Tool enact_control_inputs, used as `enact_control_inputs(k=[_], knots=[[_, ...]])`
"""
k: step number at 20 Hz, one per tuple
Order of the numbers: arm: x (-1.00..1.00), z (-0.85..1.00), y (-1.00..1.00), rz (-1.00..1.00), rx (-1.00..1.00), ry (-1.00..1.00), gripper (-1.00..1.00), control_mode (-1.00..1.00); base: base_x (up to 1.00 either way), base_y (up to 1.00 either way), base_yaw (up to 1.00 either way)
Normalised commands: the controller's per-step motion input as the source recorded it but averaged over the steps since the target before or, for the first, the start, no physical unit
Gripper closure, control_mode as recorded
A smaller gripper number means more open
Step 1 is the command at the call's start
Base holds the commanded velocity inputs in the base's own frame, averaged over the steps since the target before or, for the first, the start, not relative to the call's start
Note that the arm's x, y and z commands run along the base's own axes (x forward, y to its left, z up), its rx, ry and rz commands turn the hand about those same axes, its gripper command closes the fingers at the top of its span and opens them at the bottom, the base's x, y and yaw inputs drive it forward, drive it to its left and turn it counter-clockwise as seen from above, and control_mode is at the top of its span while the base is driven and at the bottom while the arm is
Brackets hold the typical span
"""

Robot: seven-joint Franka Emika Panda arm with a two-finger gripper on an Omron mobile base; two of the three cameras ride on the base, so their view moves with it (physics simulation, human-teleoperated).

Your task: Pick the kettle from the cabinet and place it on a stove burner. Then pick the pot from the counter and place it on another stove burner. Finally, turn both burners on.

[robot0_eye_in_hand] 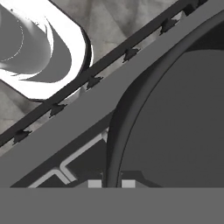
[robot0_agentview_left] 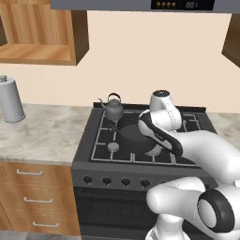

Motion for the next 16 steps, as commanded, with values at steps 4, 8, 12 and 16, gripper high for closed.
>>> enact_control_inputs(k=[4, 8, 12, 16], knots=[[0.12, 0.0, 0.07, 0.0, 0.0, 0.02, 1.0, -1.0, 0.0, 0.0, 0.0], [0.3, 0.0, 0.27, 0.0, 0.0, 0.02, 1.0, -1.0, 0.0, 0.0, 0.0], [0.12, -0.08, 0.06, 0.07, 0.0, 0.05, 1.0, -1.0, 0.0, 0.0, 0.0], [0.19, -0.07, 0.2, 0.04, 0.0, 0.01, 1.0, -1.0, 0.0, 0.0, 0.0]])
